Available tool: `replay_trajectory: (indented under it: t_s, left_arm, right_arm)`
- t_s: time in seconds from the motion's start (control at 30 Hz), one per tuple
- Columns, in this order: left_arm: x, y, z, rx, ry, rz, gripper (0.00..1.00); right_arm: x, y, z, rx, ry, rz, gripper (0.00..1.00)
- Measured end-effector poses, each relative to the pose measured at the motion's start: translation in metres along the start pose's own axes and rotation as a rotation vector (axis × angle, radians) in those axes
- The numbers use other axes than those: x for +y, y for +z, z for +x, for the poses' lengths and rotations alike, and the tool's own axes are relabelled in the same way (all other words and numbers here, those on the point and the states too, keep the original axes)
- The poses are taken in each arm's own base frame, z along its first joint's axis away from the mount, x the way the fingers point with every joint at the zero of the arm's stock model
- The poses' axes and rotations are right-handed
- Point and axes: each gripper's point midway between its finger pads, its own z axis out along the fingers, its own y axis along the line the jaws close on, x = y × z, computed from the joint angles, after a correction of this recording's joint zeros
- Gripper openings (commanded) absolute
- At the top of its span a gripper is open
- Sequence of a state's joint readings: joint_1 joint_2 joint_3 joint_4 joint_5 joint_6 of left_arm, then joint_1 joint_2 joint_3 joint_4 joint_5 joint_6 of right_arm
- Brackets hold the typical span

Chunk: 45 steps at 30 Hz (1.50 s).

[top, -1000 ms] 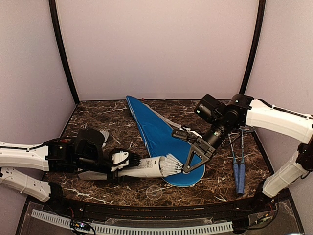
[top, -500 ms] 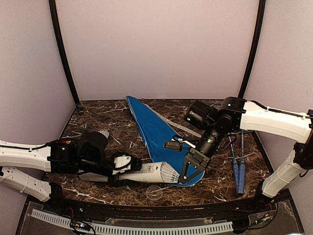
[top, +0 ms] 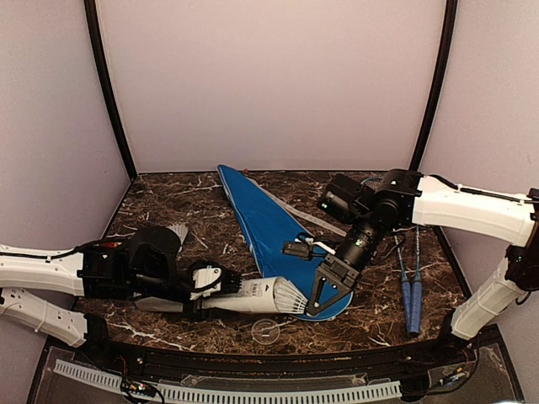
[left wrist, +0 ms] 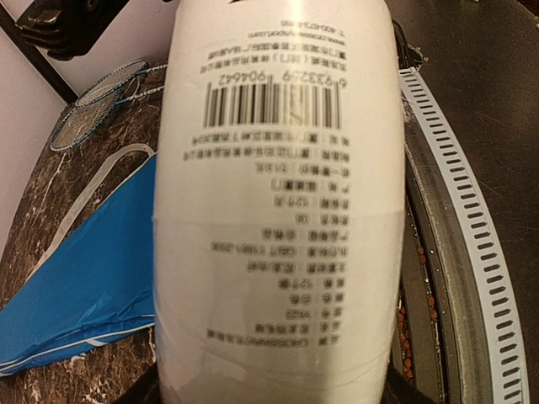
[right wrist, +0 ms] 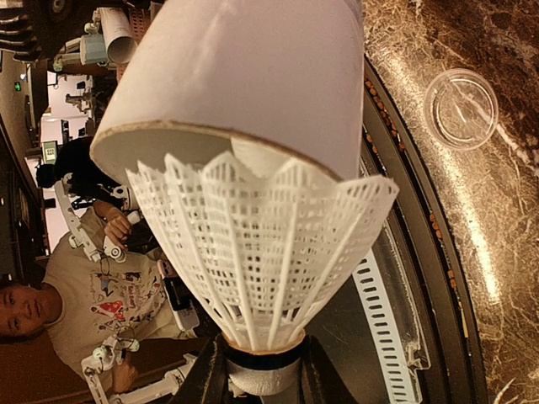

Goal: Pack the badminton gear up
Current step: Place the shuttlecock in the shuttle tube.

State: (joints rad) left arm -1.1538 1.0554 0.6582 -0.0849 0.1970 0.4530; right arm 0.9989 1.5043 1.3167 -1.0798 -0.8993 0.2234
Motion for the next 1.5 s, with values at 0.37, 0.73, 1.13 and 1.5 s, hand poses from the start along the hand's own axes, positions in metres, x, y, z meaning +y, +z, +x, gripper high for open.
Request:
replay_trajectory:
  t_s: [0.37, 0.73, 1.13, 1.5]
  left_arm:
    - [-0.003, 0.006, 0.008, 0.034, -0.002, 0.007, 0.63]
    - [-0.006, 0.011, 0.012, 0.065, -0.007, 0.027, 0.63]
    - [-0.012, 0.014, 0.012, 0.069, -0.008, 0.063, 0.63]
    - [-0.018, 0.014, 0.008, 0.092, 0.063, 0.005, 0.63]
  right_arm:
    - [-0.009, 0.001, -0.002, 0.015, 0.052, 0.005, 0.1]
    - [-0.004, 0.013, -0.004, 0.078, 0.045, 0.026, 0.09]
    - [0.001, 0.024, -0.007, 0.109, 0.009, 0.035, 0.08]
    - [-0.001, 0.022, -0.009, 0.112, 0.023, 0.0, 0.1]
